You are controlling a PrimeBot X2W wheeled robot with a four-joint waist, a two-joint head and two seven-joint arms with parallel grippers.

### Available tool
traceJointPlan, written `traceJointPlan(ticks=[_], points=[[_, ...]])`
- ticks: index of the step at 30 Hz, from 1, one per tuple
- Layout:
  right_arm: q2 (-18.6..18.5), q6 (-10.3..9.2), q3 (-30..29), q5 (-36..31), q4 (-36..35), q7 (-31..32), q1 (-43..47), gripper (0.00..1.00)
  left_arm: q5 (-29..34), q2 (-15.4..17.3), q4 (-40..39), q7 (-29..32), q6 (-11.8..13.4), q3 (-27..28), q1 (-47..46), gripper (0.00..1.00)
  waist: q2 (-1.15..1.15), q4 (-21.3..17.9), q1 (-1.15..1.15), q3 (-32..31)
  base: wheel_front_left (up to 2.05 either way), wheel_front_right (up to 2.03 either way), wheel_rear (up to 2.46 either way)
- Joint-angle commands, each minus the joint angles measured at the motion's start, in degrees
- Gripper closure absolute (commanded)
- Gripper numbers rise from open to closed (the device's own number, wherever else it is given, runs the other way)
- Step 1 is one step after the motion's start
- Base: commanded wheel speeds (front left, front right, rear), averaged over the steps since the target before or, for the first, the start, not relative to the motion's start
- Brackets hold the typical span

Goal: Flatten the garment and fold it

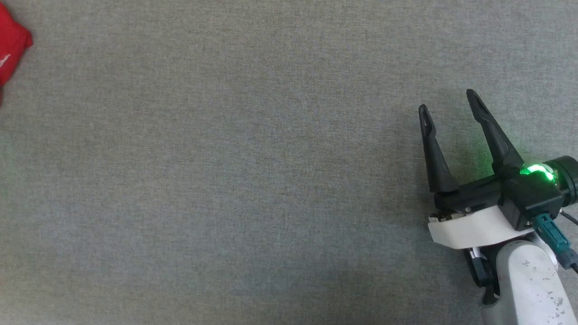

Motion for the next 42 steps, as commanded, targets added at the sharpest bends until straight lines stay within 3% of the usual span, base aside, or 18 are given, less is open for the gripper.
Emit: traceJointPlan(ticks=[1, 5, 18, 23, 27, 32, 42], points=[[0.0, -0.09, -0.1, -0.3, -0.1, -0.1, -0.4, 0.0, -0.8, -4.7, 0.8, 0.5, -0.2, -2.4, 2.2, 1.0, -0.01, 0.7, 0.0, -1.0, 0.0, 0.0, 0.0], [0.0, -0.09, 0.1, -0.7, 0.6, -0.1, -0.2, 0.0, -1.0, -3.7, -0.3, -4.2, -0.2, -3.2, 2.0, 1.0, -0.01, 1.5, 0.0, -3.4, 0.0, 0.0, 0.0], [0.0, -0.09, -0.1, 1.6, 4.2, -1.4, 2.7, 0.0, 2.9, -1.6, -11.7, -36.2, -0.2, -9.9, -1.4, 1.0, -0.01, 4.2, 0.0, -18.6, 0.0, 0.0, 0.0], [0.0, -0.09, -0.2, 3.0, 5.0, -1.6, 3.9, 0.0, 5.8, -2.6, -16.8, -43.0, -0.2, -14.3, -4.0, 1.0, -0.01, 4.5, 0.0, -24.4, 0.0, 0.0, 0.0], [0.0, -0.09, 0.1, 4.3, 5.3, -2.0, 4.7, 0.0, 9.2, -3.4, -22.0, -44.9, -0.2, -18.5, -5.2, 1.0, -0.01, 3.3, 0.0, -27.8, 0.0, 0.0, 0.0], [0.0, -0.09, -0.7, 5.5, 5.5, -2.4, 5.6, 0.0, 12.2, -7.7, -28.4, -45.2, 0.5, -22.7, -6.3, 1.0, -0.01, 1.1, 0.0, -30.5, 0.0, 0.0, 0.0], [0.0, -0.09, -0.9, 6.9, 6.2, -3.2, 6.4, 0.0, 15.2, -20.5, -35.7, -45.9, 4.3, -29.0, -7.5, 1.0, -0.01, -7.1, 0.0, -31.4, 0.0, 0.0, 0.0]])
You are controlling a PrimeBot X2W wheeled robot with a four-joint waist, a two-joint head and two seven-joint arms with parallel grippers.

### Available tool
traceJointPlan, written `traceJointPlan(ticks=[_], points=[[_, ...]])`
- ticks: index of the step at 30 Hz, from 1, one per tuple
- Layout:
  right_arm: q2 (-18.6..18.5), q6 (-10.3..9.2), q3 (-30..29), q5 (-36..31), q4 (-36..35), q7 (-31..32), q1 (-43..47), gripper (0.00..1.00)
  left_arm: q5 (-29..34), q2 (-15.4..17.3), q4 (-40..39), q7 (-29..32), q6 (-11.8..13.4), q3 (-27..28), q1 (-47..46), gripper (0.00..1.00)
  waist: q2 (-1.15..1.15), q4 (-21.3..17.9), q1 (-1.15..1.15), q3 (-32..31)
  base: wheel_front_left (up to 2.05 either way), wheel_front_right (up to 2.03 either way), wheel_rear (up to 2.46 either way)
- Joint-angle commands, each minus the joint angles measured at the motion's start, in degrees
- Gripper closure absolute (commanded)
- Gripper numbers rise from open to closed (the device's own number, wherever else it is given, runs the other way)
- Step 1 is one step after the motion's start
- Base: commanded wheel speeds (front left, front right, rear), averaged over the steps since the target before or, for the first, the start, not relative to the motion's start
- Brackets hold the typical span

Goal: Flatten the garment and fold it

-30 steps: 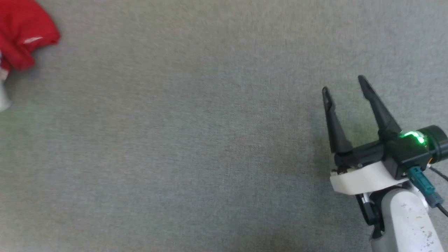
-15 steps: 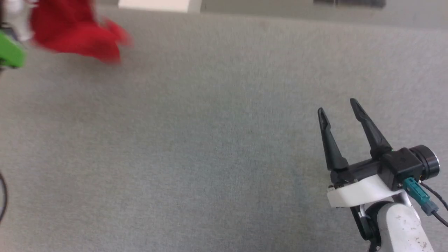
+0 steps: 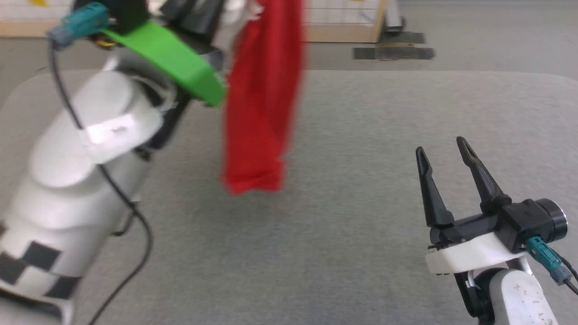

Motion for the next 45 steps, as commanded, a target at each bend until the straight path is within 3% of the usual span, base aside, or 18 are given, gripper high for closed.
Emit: traceJointPlan(ticks=[1, 7, 10, 15, 16, 17, 21, 27, 37, 45], points=[[0.0, -0.09, 0.0, 0.6, 0.3, -0.5, 0.6, 0.0, 0.2, -1.9, -0.5, -1.2, 0.9, 0.0, -1.5, 1.0, 0.0, -5.3, 0.0, -0.2, 0.0, 0.0, 0.0], [0.0, -0.09, -1.2, 1.2, 0.6, -1.1, 1.1, 0.0, -0.2, -7.4, -0.3, -4.3, 3.4, -0.9, 1.6, 1.0, 0.0, -8.7, 0.0, 1.2, 0.0, 0.0, 0.0], [0.0, -0.09, -1.8, 1.2, 0.9, -1.3, 1.3, 0.0, -1.4, -8.1, 2.5, -5.1, 4.1, -1.6, 7.2, 1.0, 0.0, -9.2, 0.0, 2.0, 0.0, 0.0, 0.0], [0.0, -0.09, -2.3, 0.8, 1.3, -1.5, 1.1, 0.0, -4.3, -7.3, 11.7, -4.3, 1.2, -5.4, 18.8, 1.0, 0.0, -8.3, 0.0, 3.4, 0.0, 0.0, 0.0], [0.0, -0.09, -2.3, 0.6, 1.3, -1.5, 1.0, 0.0, -4.3, -6.9, 13.9, -3.8, 1.0, -6.1, 20.2, 0.63, 0.0, -8.0, 0.0, 3.7, 0.0, 0.0, 0.0], [0.0, -0.09, -2.3, 0.4, 1.4, -1.4, 0.8, 0.0, -3.0, -6.3, 16.6, -3.6, 1.3, -7.3, 21.1, 0.0, 0.0, -7.6, 0.0, 3.9, 0.0, 0.0, 0.0], [0.0, -0.09, -2.4, -0.2, 1.7, -1.1, 0.5, 0.0, -0.2, -6.1, 23.4, -4.9, 1.7, -9.3, 22.3, 0.0, 0.0, -5.5, 0.0, 4.1, 0.0, 0.0, 0.0], [0.0, -0.09, -3.4, -0.6, 3.9, -1.2, 1.1, 0.0, 0.5, -7.7, 24.4, -7.0, 2.9, -4.9, 22.2, 0.0, 0.0, -1.9, 0.0, 2.0, 0.0, 0.0, 0.0], [0.0, -0.09, -5.4, -0.9, 7.8, -1.0, 4.5, 0.0, 15.5, -8.0, 3.9, -7.1, 9.2, 14.3, 35.1, 0.0, 0.0, 3.0, 0.0, -3.4, 0.0, 0.0, 0.0], [0.0, -0.09, -6.7, 0.4, 9.5, -1.1, 7.2, 0.0, 25.2, -12.2, -5.6, -7.1, 10.0, 21.8, 49.7, 0.0, 0.0, 4.3, 0.0, -5.4, 0.0, 0.0, 0.0]])
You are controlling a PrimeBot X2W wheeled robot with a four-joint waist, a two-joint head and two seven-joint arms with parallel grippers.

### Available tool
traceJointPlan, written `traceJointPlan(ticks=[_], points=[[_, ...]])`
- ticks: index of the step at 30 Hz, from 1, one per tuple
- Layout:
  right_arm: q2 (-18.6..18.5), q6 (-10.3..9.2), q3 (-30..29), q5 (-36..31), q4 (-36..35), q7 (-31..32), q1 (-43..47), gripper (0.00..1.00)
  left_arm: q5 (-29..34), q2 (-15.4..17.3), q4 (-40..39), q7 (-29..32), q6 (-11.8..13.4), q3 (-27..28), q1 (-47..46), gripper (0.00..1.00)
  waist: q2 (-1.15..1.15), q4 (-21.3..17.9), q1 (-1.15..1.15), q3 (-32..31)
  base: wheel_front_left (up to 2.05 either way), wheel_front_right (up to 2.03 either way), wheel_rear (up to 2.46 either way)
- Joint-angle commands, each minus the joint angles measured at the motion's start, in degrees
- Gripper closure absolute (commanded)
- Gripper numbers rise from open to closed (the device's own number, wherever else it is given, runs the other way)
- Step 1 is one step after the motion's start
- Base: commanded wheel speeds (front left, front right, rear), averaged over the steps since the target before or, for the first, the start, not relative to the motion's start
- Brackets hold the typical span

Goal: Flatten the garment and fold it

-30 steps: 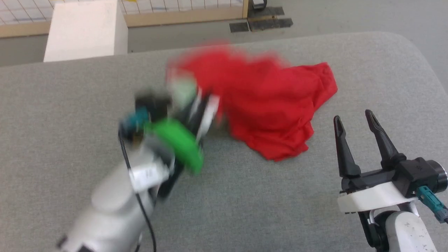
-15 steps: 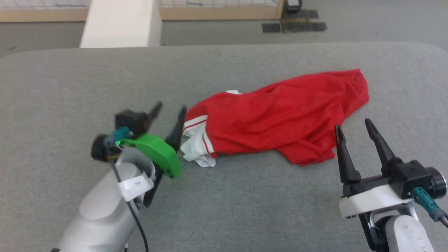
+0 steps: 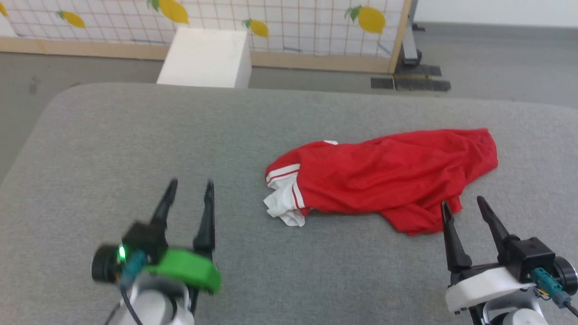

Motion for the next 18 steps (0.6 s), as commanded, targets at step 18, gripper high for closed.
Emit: traceJointPlan(ticks=[18], points=[[0.0, -0.09, 0.2, 0.9, 3.2, -0.1, 1.5, 0.0, 10.4, -6.4, -0.5, -0.2, -7.1, 4.7, 8.2, 0.0, 0.0, 0.9, 0.0, -1.3, 0.0, 0.0, 0.0]])
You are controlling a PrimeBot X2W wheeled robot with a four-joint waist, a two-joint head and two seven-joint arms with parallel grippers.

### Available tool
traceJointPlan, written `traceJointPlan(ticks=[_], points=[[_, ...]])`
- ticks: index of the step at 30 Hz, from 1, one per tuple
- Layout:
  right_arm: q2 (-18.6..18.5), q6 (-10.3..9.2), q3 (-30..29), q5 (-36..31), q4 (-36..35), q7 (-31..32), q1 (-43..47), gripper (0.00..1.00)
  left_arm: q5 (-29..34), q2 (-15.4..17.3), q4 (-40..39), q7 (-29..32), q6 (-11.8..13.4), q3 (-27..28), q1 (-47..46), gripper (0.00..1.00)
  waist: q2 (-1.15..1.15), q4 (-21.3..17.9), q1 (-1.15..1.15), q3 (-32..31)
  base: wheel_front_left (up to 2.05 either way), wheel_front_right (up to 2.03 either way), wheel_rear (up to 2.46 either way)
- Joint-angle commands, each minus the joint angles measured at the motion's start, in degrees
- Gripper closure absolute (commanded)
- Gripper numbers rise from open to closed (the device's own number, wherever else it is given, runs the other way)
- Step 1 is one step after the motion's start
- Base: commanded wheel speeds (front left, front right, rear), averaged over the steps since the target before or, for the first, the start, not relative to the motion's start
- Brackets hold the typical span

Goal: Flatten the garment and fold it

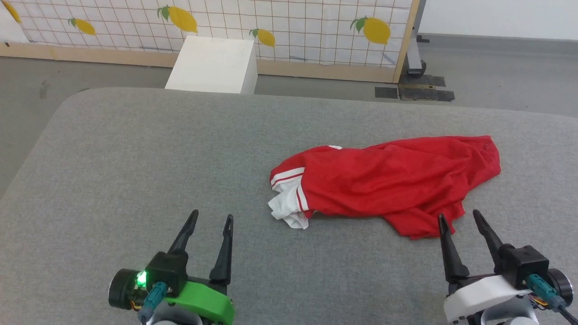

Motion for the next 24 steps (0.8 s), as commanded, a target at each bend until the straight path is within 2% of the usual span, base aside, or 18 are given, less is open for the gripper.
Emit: traceJointPlan(ticks=[1, 5, 9, 17, 20, 24], points=[[0.0, -0.09, -0.5, -0.3, 0.1, 0.4, 0.5, 0.0, 0.5, -0.5, 0.2, -0.2, -0.6, 0.4, 0.4, 0.0, 0.0, 0.0, 0.0, 0.3, 0.0, 0.0, 0.0], [0.0, -0.09, -3.2, -1.9, 0.3, 5.8, -0.7, 0.0, 1.0, -1.4, 0.7, -0.2, -1.6, 0.9, -0.1, 0.0, 0.0, 0.5, 0.0, 1.8, 0.0, 0.0, 0.0], [-0.5, -0.09, -3.4, -3.7, 0.7, 17.0, -4.2, 0.0, 1.7, -2.2, 0.9, -0.2, -2.3, 1.2, -1.3, 0.0, 0.0, 1.6, 0.0, 4.3, 0.0, 0.0, 0.0], [-10.4, -0.09, 0.4, 3.6, 2.6, 44.2, -14.5, 0.0, 2.0, -4.0, 1.0, -0.2, -3.6, 1.6, -4.6, 0.0, 0.0, 5.8, 0.0, 10.2, 0.0, 0.0, 0.0], [-12.9, -0.09, 1.6, 6.4, 3.7, 50.8, -17.2, 0.0, 1.8, -4.4, 1.2, -0.2, -3.8, 1.7, -5.3, 0.0, 0.0, 7.5, 0.0, 11.7, 0.0, 0.0, 0.0], [-16.6, -0.09, 4.0, 8.3, 5.9, 56.2, -19.0, 0.0, 1.8, -4.8, 1.6, -0.2, -4.1, 1.5, -6.2, 0.0, 0.0, 9.6, 0.0, 12.8, 0.0, 0.0, 0.0]])
